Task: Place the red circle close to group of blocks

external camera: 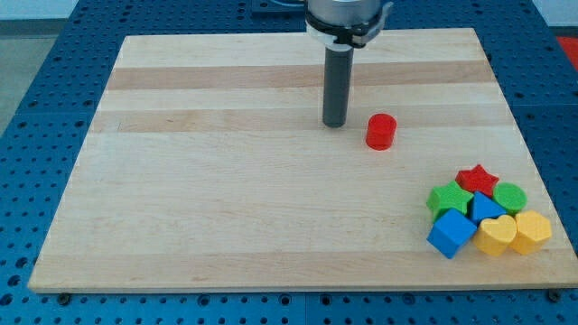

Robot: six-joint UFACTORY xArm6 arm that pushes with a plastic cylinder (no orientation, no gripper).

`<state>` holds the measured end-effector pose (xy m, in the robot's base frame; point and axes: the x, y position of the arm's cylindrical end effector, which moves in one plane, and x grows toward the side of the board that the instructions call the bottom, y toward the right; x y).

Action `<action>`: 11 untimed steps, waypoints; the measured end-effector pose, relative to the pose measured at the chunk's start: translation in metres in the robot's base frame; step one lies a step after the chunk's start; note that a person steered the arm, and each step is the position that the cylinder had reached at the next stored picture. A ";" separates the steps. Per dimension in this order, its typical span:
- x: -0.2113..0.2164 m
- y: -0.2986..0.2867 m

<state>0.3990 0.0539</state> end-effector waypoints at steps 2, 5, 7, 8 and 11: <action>0.001 0.024; 0.025 0.065; 0.027 0.073; 0.014 0.053; 0.036 0.080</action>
<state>0.4353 0.1341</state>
